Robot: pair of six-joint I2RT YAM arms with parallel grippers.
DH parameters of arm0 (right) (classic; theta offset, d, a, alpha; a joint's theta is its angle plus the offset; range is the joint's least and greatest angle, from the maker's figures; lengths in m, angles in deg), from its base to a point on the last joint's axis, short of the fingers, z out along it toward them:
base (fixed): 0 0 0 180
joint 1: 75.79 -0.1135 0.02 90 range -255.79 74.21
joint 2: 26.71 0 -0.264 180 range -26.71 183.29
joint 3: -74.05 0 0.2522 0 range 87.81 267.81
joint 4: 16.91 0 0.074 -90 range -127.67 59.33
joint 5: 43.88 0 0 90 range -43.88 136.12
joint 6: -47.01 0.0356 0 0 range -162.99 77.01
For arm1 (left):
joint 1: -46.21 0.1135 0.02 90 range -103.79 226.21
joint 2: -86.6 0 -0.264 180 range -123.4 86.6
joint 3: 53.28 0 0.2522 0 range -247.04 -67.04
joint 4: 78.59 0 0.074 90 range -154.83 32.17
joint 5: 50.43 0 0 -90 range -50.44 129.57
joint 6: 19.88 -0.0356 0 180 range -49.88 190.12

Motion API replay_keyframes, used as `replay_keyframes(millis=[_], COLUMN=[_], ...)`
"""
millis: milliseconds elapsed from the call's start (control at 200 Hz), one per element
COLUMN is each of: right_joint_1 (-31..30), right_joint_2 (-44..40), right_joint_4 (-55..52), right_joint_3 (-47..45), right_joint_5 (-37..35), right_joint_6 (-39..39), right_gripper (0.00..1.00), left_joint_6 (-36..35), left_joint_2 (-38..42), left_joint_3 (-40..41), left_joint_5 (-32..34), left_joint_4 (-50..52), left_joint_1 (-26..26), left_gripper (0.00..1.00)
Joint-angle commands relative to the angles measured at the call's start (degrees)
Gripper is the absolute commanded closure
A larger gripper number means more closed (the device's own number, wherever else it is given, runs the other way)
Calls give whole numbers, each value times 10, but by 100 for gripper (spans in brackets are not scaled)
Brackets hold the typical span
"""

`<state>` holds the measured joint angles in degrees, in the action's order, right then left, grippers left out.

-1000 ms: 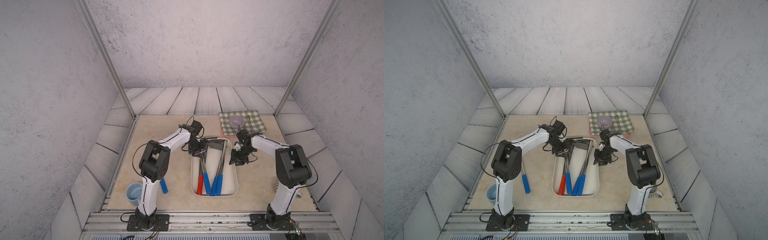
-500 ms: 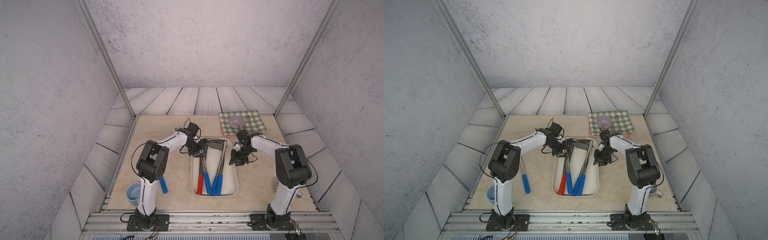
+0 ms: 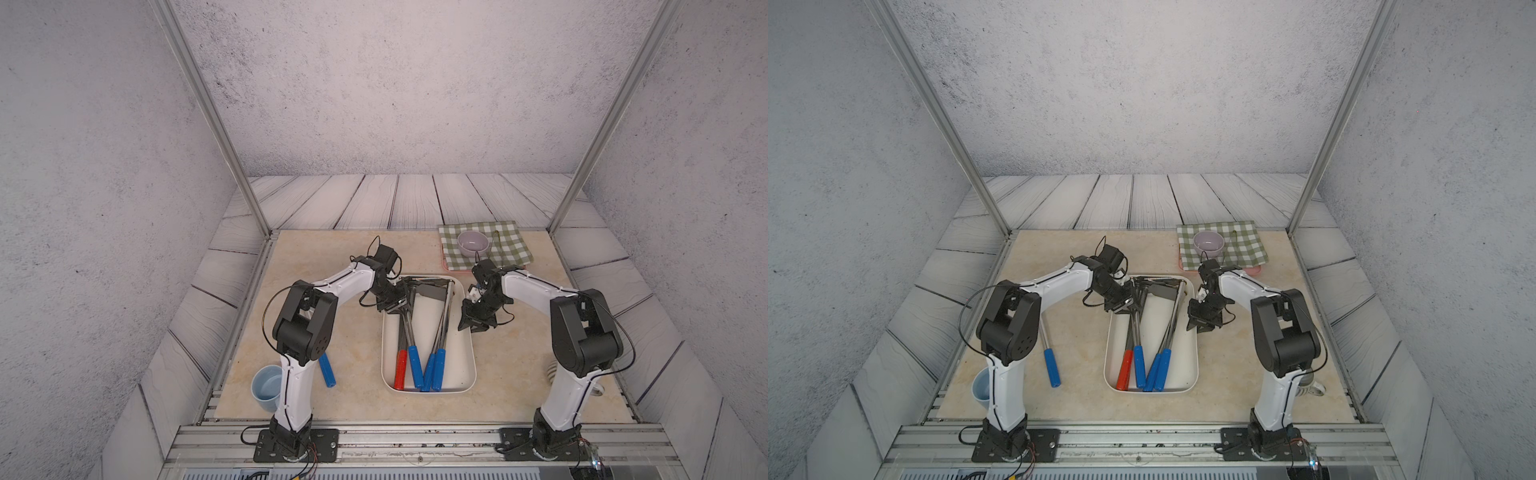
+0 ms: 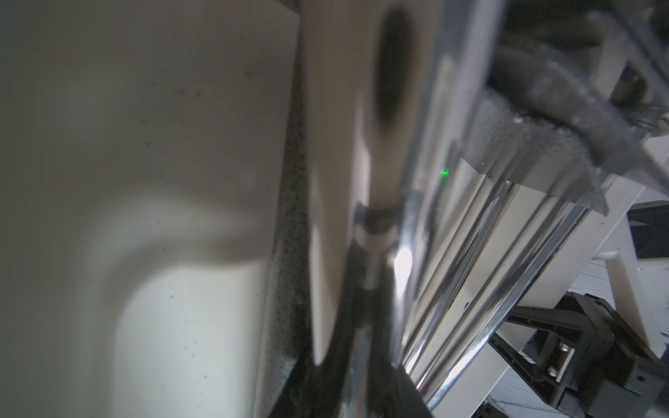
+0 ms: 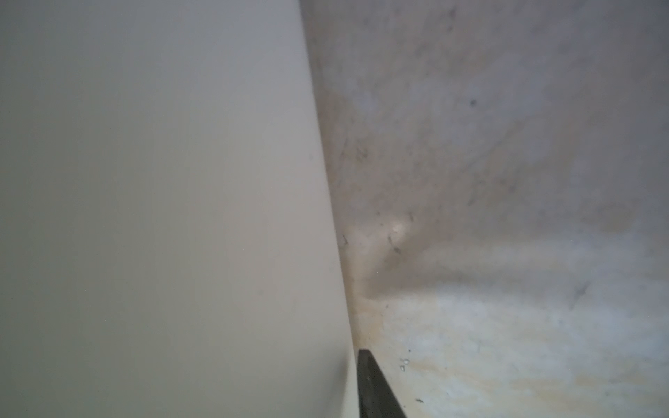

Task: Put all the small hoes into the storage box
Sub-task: Place the hoe in the storage box.

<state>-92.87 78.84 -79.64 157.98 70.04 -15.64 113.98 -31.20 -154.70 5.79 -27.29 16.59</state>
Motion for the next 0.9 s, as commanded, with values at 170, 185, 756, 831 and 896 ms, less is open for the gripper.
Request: replay_keyframes(millis=[170,185,756,831,896], right_joint_1=[-3,-4,-8,-8,-8], right_joint_2=[15,14,20,19,20], right_joint_4=[-15,-15,-20,-21,-22], right_joint_3=[-4,-4,6,7,7], right_joint_5=[-10,-10,-10,-11,-12], right_joint_6=[2,2,2,2,2], right_gripper=[70,70,70,70,70], left_joint_6=[3,3,-6,-5,-6], left_joint_2=[-11,-11,-4,-6,-8], left_joint_3=[-43,-43,-93,-98,-100], left_joint_5=[-3,-2,75,77,75], left_joint_4=[14,16,80,81,81], left_joint_1=[4,4,15,14,15], left_gripper=[59,58,53,53,53])
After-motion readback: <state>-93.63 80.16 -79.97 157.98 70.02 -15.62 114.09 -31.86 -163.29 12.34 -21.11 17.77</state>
